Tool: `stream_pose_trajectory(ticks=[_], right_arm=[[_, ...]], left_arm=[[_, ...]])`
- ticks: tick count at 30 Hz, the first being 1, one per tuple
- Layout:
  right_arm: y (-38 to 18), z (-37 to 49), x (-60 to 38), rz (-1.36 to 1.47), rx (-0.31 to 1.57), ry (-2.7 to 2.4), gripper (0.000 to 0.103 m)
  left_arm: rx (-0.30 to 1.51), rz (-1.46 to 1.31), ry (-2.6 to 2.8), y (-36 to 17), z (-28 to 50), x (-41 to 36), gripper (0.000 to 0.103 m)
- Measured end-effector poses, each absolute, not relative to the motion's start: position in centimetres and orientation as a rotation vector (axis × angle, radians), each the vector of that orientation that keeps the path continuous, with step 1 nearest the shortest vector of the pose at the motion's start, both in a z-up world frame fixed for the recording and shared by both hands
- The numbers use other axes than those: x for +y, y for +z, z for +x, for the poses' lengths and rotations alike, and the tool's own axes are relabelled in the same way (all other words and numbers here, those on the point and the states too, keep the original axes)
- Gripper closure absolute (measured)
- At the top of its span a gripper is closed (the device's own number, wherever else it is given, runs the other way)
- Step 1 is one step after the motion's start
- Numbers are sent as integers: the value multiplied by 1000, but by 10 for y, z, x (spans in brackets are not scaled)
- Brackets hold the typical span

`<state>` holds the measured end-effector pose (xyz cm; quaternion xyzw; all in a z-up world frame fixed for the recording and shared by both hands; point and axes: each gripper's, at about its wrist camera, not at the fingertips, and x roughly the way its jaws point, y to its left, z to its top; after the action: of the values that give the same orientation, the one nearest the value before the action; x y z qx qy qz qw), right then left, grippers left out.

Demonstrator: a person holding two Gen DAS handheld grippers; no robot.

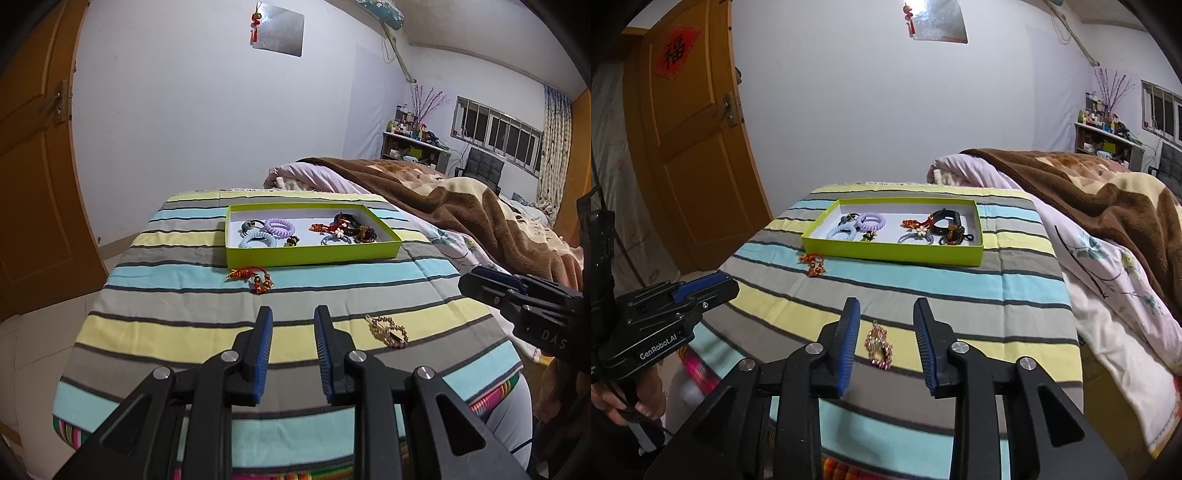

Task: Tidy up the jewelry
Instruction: 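Grasp the pink beaded hairpin with the right tool while the left tool grasps the red cord with gold beads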

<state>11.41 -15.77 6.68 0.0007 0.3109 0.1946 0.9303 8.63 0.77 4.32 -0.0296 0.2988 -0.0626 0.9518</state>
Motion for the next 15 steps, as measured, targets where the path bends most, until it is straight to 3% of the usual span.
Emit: stream_pose_trajectory(ticks=[15], right_arm=[[59, 89, -162, -12, 656, 395, 72]], left_arm=[[596, -82, -90, 41, 60, 19, 73]])
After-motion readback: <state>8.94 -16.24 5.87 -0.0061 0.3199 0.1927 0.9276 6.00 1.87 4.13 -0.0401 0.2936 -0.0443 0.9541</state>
